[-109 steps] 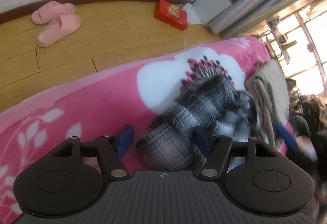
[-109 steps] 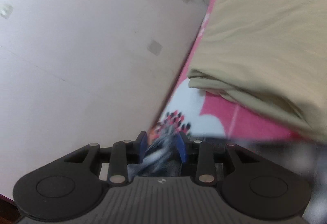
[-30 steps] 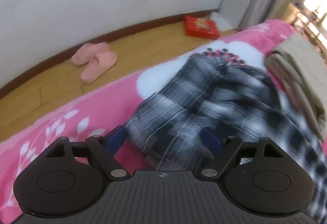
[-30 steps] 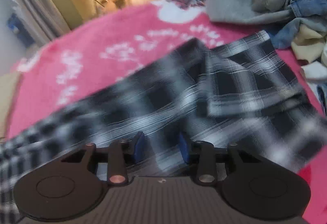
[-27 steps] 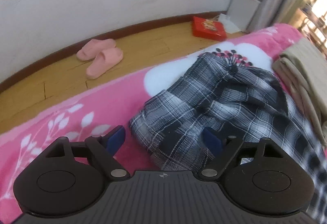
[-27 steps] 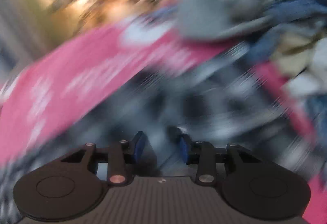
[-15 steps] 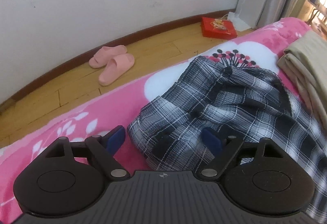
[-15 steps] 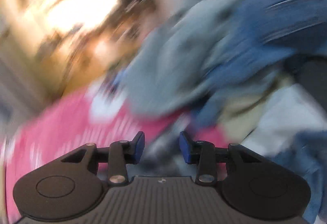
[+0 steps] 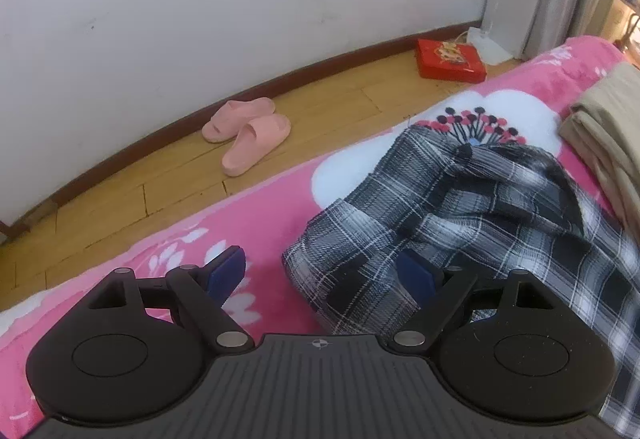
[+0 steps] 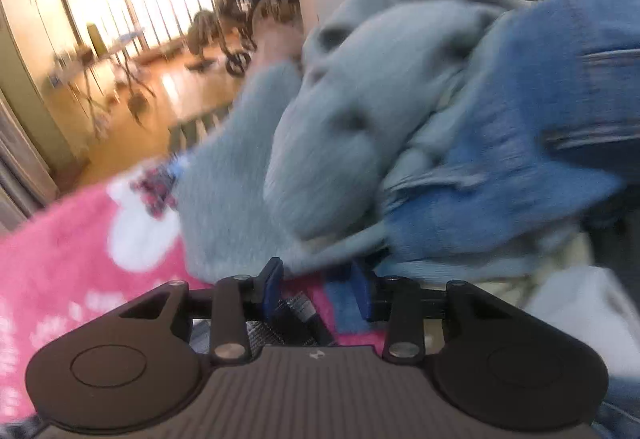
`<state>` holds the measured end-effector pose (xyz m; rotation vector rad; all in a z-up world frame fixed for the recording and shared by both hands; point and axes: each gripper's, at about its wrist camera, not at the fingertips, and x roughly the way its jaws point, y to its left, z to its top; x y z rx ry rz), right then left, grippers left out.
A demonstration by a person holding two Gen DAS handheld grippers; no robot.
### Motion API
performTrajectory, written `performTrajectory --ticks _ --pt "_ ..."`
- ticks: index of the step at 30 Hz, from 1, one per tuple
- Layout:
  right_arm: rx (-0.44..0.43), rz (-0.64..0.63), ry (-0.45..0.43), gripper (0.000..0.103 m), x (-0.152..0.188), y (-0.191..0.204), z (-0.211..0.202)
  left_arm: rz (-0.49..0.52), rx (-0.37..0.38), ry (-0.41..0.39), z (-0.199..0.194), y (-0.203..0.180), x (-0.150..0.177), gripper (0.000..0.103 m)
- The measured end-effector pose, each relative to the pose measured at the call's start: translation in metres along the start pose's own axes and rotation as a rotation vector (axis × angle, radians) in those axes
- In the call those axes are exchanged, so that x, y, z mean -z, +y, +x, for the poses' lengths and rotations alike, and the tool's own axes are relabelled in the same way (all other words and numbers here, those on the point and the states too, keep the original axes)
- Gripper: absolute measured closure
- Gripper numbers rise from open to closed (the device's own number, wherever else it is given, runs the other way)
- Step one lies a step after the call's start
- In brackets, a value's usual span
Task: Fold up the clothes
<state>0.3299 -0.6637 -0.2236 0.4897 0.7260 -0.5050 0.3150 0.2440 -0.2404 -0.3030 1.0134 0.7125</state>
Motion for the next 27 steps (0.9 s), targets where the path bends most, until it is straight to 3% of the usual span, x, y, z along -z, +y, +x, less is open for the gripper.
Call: performTrajectory --ticks 4,7,8,11,12,14,17,21,23,26,27 --pt "-0.236 -0.031 0.166 0.063 0.025 -0.016 -0.042 0.007 0.003 0.004 0.003 -0.001 0.002 0.019" --pt "-0.283 -0.138 0.318 0.064 0.064 -0.023 -0.057 0.011 0.004 0.004 0.004 -0.001 0.003 0.019" --pt "-0.251 -0.181 0.334 0.064 0.075 -0.025 -0.059 0.012 0.005 0.004 0.005 -0.001 0.003 0.019" --pt "0.013 -0.293 0.288 0.066 0.096 -0.048 -0.058 0.022 0.01 0.001 0.002 0.001 0.002 0.019" --pt "0.093 -0.288 0.231 0.066 0.097 -0.054 -0.065 0.027 0.011 -0.001 0.001 0.002 0.001 0.019" --pt "0.132 -0.236 0.133 0.066 0.091 -0.059 -0.086 0.032 0.015 -0.01 -0.002 0.004 -0.001 0.019" --pt "0.019 -0.362 0.072 0.066 0.097 -0.029 -0.117 0.02 0.011 -0.022 -0.007 0.01 -0.002 0.019" --pt "-0.268 -0.773 0.142 0.067 0.142 0.047 -0.135 -0.042 0.002 -0.006 -0.009 0.02 0.003 0.019" --pt "-0.301 -0.91 0.193 0.066 0.165 0.062 -0.133 -0.068 0.015 0.004 -0.01 0.027 0.006 0.019" --pt "-0.063 -0.947 0.253 0.066 0.178 0.049 -0.099 -0.086 0.036 0.016 -0.013 0.039 0.008 0.019" --pt "-0.01 -0.882 0.252 0.066 0.172 0.038 -0.098 -0.093 0.046 0.021 -0.015 0.044 0.008 0.019"
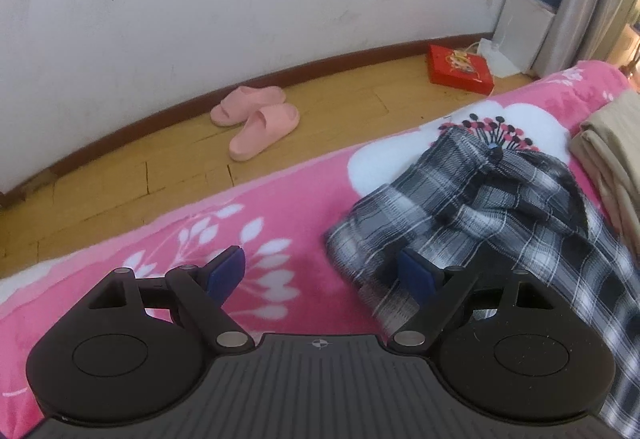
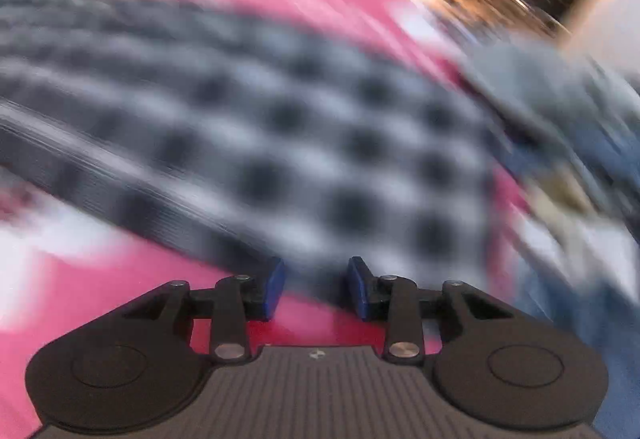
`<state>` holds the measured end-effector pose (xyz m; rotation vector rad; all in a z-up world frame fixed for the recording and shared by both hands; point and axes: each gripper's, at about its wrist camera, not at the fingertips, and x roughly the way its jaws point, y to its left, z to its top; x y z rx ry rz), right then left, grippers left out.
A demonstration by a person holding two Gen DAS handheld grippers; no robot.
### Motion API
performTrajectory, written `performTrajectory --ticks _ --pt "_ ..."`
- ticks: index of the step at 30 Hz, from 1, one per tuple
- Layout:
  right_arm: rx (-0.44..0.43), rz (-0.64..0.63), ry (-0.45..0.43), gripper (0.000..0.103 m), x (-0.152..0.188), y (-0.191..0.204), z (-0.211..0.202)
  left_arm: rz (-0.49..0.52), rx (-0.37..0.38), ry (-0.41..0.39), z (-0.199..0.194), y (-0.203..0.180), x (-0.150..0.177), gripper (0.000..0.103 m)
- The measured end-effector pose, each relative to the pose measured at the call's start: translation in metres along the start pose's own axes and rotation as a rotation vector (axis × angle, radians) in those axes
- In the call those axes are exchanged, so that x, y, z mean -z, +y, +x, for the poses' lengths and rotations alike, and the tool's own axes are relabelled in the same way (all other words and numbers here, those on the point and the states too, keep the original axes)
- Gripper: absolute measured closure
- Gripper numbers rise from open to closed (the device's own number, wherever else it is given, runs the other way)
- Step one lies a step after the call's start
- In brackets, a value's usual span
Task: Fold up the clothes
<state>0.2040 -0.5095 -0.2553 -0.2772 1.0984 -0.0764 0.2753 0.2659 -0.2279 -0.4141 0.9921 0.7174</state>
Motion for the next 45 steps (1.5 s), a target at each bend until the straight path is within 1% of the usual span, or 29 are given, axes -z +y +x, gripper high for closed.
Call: performTrajectory --ticks 1,2,3,5,7,9,11,12,14,15,17,18,19,21,23,25,29,30,32,33,34,35,36,37,38,39,41,43,45 --pt "0.049 0.102 0.002 0.065 0.003 -0.015 -0.008 -0.006 0.015 0.006 -0.002 0.006 -0.001 0.019" --pt "0.09 0.165 -0.012 0.064 0.005 -0.023 -0.017 -0.011 0.031 0.008 -0.004 0.012 -0.002 0.019" --pt "0.094 0.181 -0.047 0.064 0.005 -0.023 -0.032 -0.014 0.045 0.008 -0.007 0.018 -0.002 0.018" --pt "0.074 0.17 -0.117 0.063 0.0 -0.011 -0.062 -0.026 0.058 0.01 -0.008 0.027 -0.002 0.018" --pt "0.001 0.104 -0.182 0.063 -0.014 0.023 -0.09 -0.058 0.079 0.022 -0.008 0.037 -0.002 0.018" --pt "-0.124 0.053 -0.254 0.061 -0.04 0.072 -0.107 -0.091 0.106 0.036 -0.007 0.045 -0.002 0.018" --pt "-0.253 -0.001 -0.321 0.06 -0.07 0.123 -0.119 -0.123 0.139 0.051 -0.006 0.054 -0.002 0.018" --pt "-0.322 -0.047 -0.352 0.06 -0.084 0.16 -0.123 -0.129 0.159 0.063 -0.006 0.056 -0.003 0.018" --pt "-0.463 -0.148 -0.414 0.054 -0.111 0.239 -0.134 -0.135 0.198 0.088 -0.004 0.061 -0.004 0.018" --pt "-0.516 -0.206 -0.444 0.052 -0.125 0.276 -0.141 -0.135 0.22 0.098 -0.004 0.064 -0.005 0.018" --pt "-0.606 -0.328 -0.491 0.045 -0.142 0.349 -0.152 -0.136 0.267 0.111 -0.005 0.07 -0.009 0.018" --pt "-0.636 -0.401 -0.527 0.041 -0.148 0.39 -0.159 -0.137 0.291 0.118 -0.005 0.073 -0.011 0.018" --pt "-0.642 -0.467 -0.553 0.038 -0.15 0.426 -0.166 -0.139 0.31 0.121 -0.005 0.075 -0.014 0.018" --pt "-0.635 -0.588 -0.598 0.037 -0.155 0.497 -0.173 -0.146 0.348 0.127 -0.004 0.081 -0.018 0.018" --pt "-0.623 -0.671 -0.622 0.033 -0.162 0.548 -0.164 -0.152 0.386 0.133 -0.003 0.087 -0.023 0.018" --pt "-0.582 -0.749 -0.639 0.03 -0.165 0.596 -0.153 -0.166 0.415 0.142 0.001 0.092 -0.028 0.018" --pt "-0.492 -0.862 -0.641 0.025 -0.166 0.665 -0.124 -0.18 0.488 0.16 0.011 0.101 -0.041 0.018" --pt "-0.474 -0.883 -0.631 0.023 -0.166 0.677 -0.117 -0.175 0.503 0.164 0.014 0.102 -0.045 0.018" --pt "-0.439 -0.921 -0.606 0.017 -0.166 0.697 -0.102 -0.164 0.526 0.168 0.019 0.104 -0.051 0.017" --pt "-0.428 -0.915 -0.618 0.009 -0.167 0.7 -0.098 -0.16 0.535 0.171 0.021 0.104 -0.053 0.017" --pt "-0.42 -0.902 -0.637 0.007 -0.168 0.7 -0.096 -0.157 0.544 0.173 0.024 0.104 -0.056 0.016" --pt "-0.425 -0.879 -0.63 0.007 -0.172 0.698 -0.094 -0.155 0.556 0.177 0.028 0.105 -0.058 0.016" --pt "-0.444 -0.833 -0.611 0.014 -0.178 0.693 -0.093 -0.156 0.564 0.181 0.031 0.104 -0.06 0.016" --pt "-0.455 -0.786 -0.588 0.029 -0.185 0.687 -0.091 -0.154 0.573 0.184 0.034 0.103 -0.062 0.016" --pt "-0.463 -0.74 -0.56 0.037 -0.192 0.681 -0.089 -0.151 0.582 0.187 0.038 0.102 -0.063 0.016" --pt "-0.479 -0.702 -0.54 0.039 -0.197 0.676 -0.087 -0.149 0.59 0.19 0.041 0.1 -0.065 0.016" --pt "-0.516 -0.631 -0.508 0.048 -0.205 0.665 -0.084 -0.146 0.615 0.201 0.049 0.097 -0.069 0.015" --pt "-0.533 -0.565 -0.506 0.076 -0.209 0.656 -0.086 -0.142 0.659 0.227 0.06 0.09 -0.073 0.013" --pt "-0.554 -0.494 -0.491 0.081 -0.213 0.646 -0.087 -0.135 0.712 0.265 0.073 0.081 -0.076 0.009"
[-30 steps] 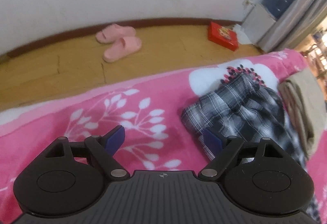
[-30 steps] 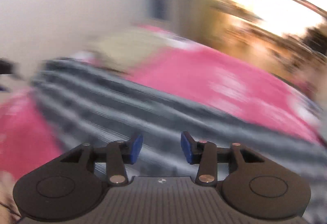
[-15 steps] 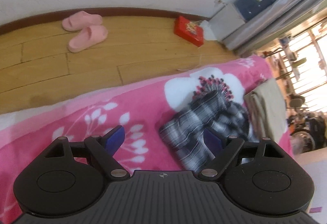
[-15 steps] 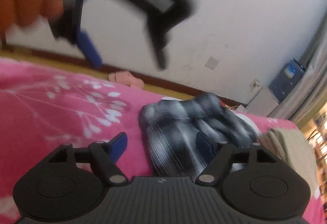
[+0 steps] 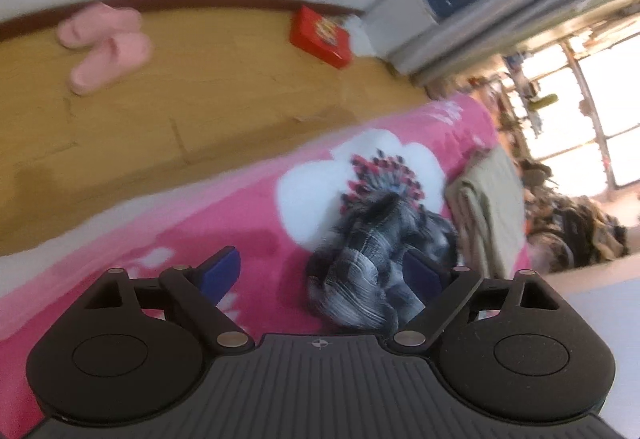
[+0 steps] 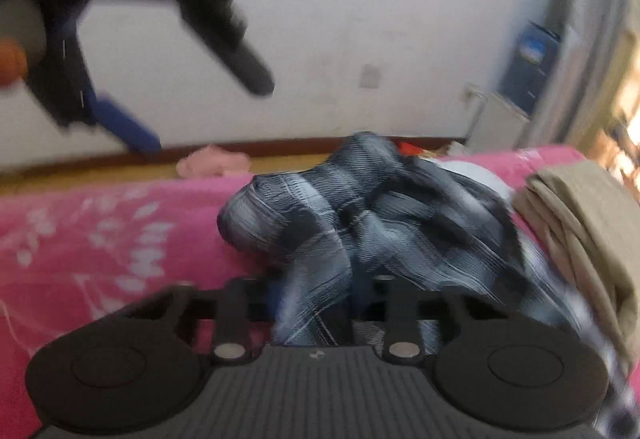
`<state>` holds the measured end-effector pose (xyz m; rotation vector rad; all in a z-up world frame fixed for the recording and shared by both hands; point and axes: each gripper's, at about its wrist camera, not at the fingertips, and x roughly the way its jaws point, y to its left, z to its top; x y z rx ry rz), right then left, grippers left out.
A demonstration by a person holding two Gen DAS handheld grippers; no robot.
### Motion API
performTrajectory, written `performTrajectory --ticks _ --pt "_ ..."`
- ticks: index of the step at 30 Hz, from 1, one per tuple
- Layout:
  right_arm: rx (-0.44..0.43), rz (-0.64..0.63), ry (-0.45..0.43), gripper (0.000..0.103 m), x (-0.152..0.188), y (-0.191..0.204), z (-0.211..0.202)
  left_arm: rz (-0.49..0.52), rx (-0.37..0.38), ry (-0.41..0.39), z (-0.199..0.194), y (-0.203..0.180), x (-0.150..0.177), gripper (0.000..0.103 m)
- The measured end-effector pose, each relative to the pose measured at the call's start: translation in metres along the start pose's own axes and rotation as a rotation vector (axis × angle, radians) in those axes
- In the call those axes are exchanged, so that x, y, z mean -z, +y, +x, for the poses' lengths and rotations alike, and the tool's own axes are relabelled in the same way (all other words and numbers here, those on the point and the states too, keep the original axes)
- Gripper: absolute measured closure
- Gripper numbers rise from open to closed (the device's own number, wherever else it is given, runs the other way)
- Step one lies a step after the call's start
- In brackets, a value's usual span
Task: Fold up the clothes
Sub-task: 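Grasp the bunched plaid garment with both grippers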
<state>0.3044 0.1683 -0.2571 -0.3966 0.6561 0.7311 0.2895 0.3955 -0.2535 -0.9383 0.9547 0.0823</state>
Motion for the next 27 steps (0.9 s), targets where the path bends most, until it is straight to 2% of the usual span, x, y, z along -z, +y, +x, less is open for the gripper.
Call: performTrajectory --ticks 5,9,12,17,23,25,26,27 --pt "-0.008 0.117 -0.002 0.083 0.003 -0.015 -0.008 -0.009 0.065 0.107 0.045 0.0 -0.011 0.008" --pt "0.011 0.211 -0.043 0.087 0.006 -0.025 -0.02 0.023 0.115 0.172 0.071 -0.01 -0.012 0.008" --pt "0.01 0.306 -0.056 0.088 0.006 -0.04 -0.027 0.041 0.142 0.191 0.08 -0.015 -0.009 0.008" --pt "0.003 0.325 -0.072 0.088 0.009 -0.045 -0.032 0.026 0.163 0.182 0.088 -0.018 -0.008 0.009" --pt "-0.018 0.264 -0.085 0.088 0.011 -0.038 -0.032 -0.063 0.173 0.183 0.095 -0.015 -0.013 0.029" --pt "-0.024 0.219 -0.091 0.085 0.01 -0.033 -0.033 -0.082 0.171 0.184 0.096 -0.016 -0.015 0.051" --pt "-0.027 0.196 -0.094 0.085 0.01 -0.03 -0.033 -0.083 0.153 0.19 0.097 -0.018 -0.015 0.054" --pt "-0.025 0.167 -0.097 0.078 0.008 -0.027 -0.033 -0.077 0.131 0.194 0.097 -0.02 -0.016 0.06"
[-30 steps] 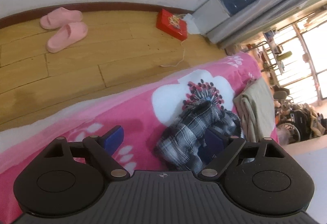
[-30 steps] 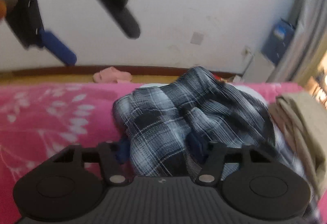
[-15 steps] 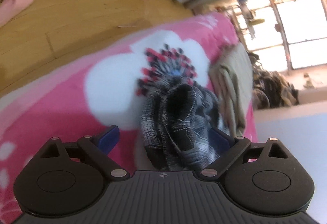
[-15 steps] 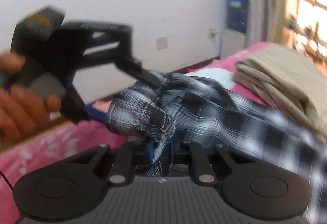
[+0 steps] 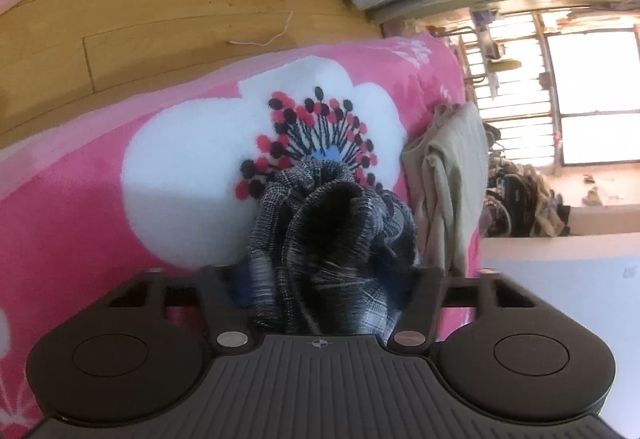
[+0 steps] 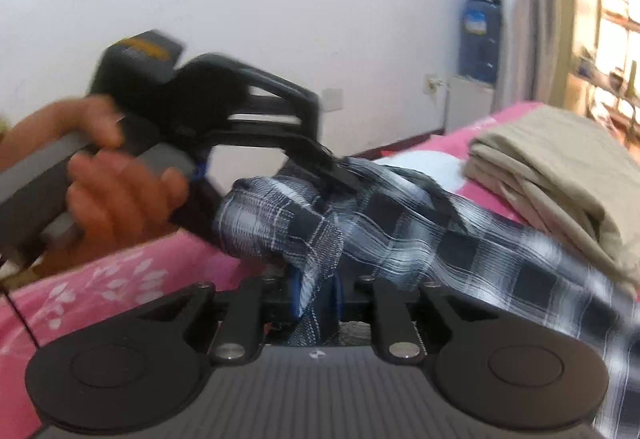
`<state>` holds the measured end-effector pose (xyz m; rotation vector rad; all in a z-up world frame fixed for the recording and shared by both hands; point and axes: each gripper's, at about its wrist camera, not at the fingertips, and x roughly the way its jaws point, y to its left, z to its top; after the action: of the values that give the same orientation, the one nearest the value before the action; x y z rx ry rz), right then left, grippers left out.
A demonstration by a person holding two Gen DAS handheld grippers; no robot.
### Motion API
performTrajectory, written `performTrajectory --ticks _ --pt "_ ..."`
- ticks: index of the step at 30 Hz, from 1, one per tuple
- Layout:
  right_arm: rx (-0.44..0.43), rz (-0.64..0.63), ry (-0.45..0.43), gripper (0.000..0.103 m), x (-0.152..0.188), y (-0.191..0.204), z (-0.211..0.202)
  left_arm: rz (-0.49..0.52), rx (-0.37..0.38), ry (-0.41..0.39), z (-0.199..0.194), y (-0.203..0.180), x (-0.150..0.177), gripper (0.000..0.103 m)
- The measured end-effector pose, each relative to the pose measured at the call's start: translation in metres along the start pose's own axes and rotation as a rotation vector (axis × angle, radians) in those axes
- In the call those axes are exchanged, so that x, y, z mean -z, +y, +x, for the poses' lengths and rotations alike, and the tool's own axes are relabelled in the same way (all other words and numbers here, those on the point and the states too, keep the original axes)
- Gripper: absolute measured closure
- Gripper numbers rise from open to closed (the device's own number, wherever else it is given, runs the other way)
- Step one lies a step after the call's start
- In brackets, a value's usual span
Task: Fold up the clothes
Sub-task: 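Grasp the bunched plaid garment with both grippers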
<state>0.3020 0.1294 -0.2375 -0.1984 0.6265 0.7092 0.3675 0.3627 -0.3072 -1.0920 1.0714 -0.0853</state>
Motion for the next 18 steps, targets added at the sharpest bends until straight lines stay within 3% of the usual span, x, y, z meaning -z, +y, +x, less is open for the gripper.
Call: performTrajectory --ticks 1,3,8,11,12,13,14,16,18 --pt "0.009 -0.031 -0.007 0.063 -0.001 0.004 -0.001 -0.003 -0.009 0.002 -0.001 -0.001 0.0 0.066" --pt "0.041 -0.103 -0.032 0.046 -0.001 0.015 -0.005 -0.011 -0.024 0.005 -0.004 -0.004 0.0 0.074" --pt "0.083 -0.309 -0.072 0.031 -0.002 0.047 -0.003 -0.034 -0.072 0.029 -0.013 -0.015 0.002 0.079" --pt "0.145 -0.433 -0.064 0.031 -0.002 0.064 0.015 -0.072 -0.094 0.044 -0.015 -0.02 0.002 0.079" --pt "0.168 -0.442 -0.065 0.035 -0.004 0.066 0.02 -0.078 -0.091 0.044 -0.016 -0.022 0.002 0.079" --pt "0.19 -0.452 -0.066 0.047 -0.005 0.067 0.026 -0.07 -0.077 0.041 -0.018 -0.024 0.002 0.079" --pt "0.187 -0.426 -0.054 0.051 -0.009 0.065 0.031 -0.049 -0.064 0.037 -0.019 -0.027 0.002 0.078" --pt "0.18 -0.366 -0.044 0.069 -0.016 0.059 0.034 -0.012 -0.054 0.016 -0.021 -0.029 0.002 0.068" --pt "0.176 -0.318 -0.039 0.074 -0.021 0.054 0.034 -0.008 -0.033 0.001 -0.022 -0.026 -0.001 0.052"
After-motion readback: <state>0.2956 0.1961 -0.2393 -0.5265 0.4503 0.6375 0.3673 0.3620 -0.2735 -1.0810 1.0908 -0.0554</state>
